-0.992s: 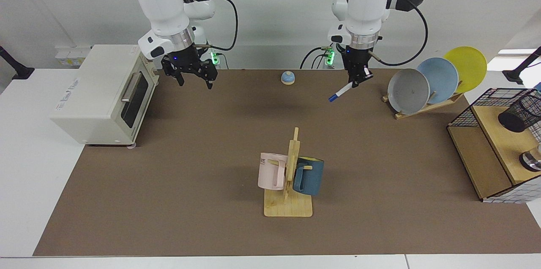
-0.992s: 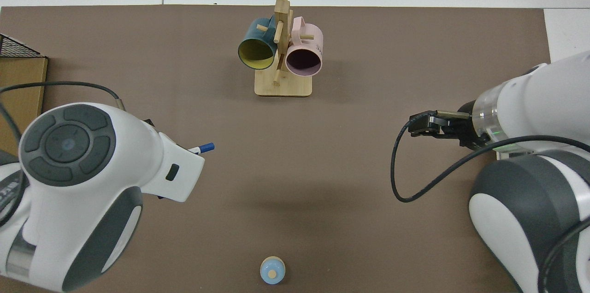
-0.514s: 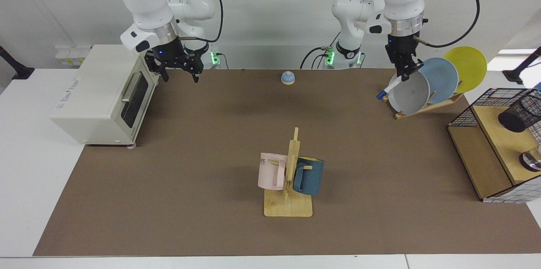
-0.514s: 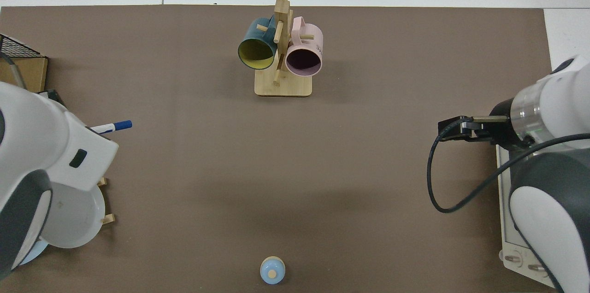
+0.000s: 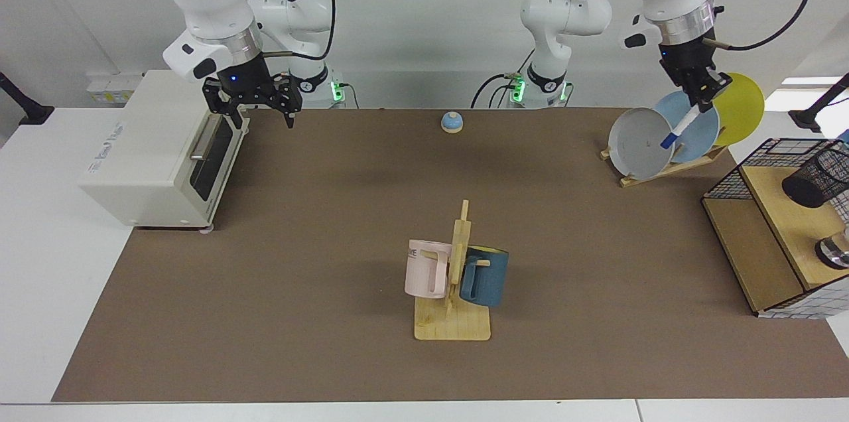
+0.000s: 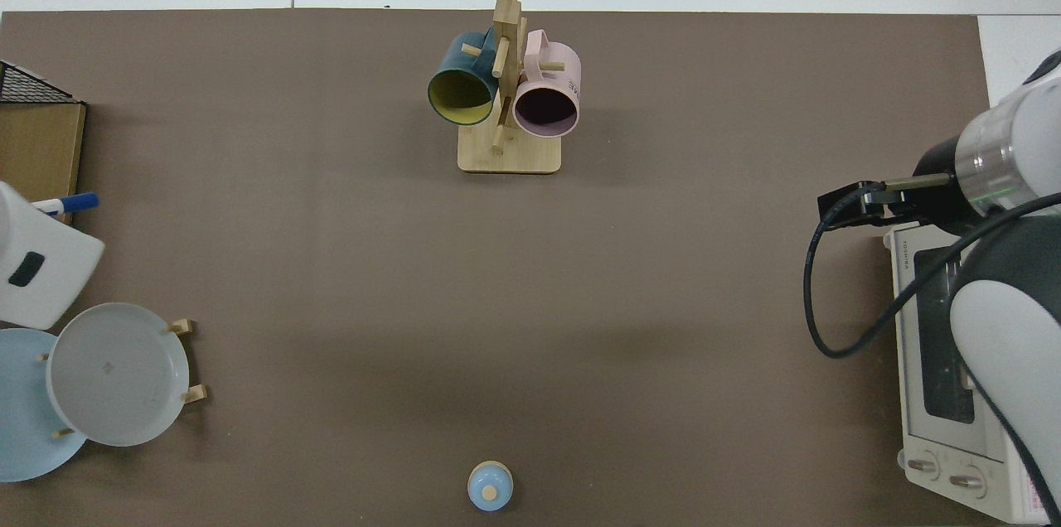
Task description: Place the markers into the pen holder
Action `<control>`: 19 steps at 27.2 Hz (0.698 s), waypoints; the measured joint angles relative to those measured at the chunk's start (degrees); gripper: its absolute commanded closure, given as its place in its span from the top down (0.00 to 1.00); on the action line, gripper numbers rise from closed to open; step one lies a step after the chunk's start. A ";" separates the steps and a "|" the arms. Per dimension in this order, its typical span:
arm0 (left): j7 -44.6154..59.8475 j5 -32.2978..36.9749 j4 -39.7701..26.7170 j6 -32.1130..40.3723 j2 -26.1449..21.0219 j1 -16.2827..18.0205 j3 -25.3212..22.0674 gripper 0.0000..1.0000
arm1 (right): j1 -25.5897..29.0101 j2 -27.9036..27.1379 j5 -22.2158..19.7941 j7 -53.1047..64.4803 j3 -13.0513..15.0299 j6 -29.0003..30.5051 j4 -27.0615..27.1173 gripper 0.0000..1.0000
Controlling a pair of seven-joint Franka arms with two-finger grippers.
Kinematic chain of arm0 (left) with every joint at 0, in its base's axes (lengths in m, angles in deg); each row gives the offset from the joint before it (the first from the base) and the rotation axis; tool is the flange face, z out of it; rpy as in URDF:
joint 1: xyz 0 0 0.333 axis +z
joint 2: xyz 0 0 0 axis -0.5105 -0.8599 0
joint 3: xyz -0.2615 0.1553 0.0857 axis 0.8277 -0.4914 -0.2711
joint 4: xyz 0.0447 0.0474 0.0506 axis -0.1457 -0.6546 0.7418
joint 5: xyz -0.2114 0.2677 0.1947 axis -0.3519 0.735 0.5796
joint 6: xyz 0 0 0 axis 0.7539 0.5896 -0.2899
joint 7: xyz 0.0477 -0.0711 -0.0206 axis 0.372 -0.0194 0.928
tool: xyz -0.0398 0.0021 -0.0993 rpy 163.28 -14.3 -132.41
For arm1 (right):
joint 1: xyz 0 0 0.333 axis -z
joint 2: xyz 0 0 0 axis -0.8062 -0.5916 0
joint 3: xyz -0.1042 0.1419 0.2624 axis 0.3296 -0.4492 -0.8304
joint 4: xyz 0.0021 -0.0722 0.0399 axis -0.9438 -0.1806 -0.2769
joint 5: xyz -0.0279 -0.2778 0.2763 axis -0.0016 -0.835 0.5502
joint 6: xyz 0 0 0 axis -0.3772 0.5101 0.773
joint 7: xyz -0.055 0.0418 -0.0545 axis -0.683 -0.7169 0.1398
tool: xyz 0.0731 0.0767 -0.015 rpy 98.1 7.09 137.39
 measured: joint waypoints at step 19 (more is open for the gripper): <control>-22.27 18.79 2.67 -15.19 -1.28 14.68 -1.13 0.00 | 1.56 2.45 -0.27 0.91 0.10 -3.98 0.37 1.00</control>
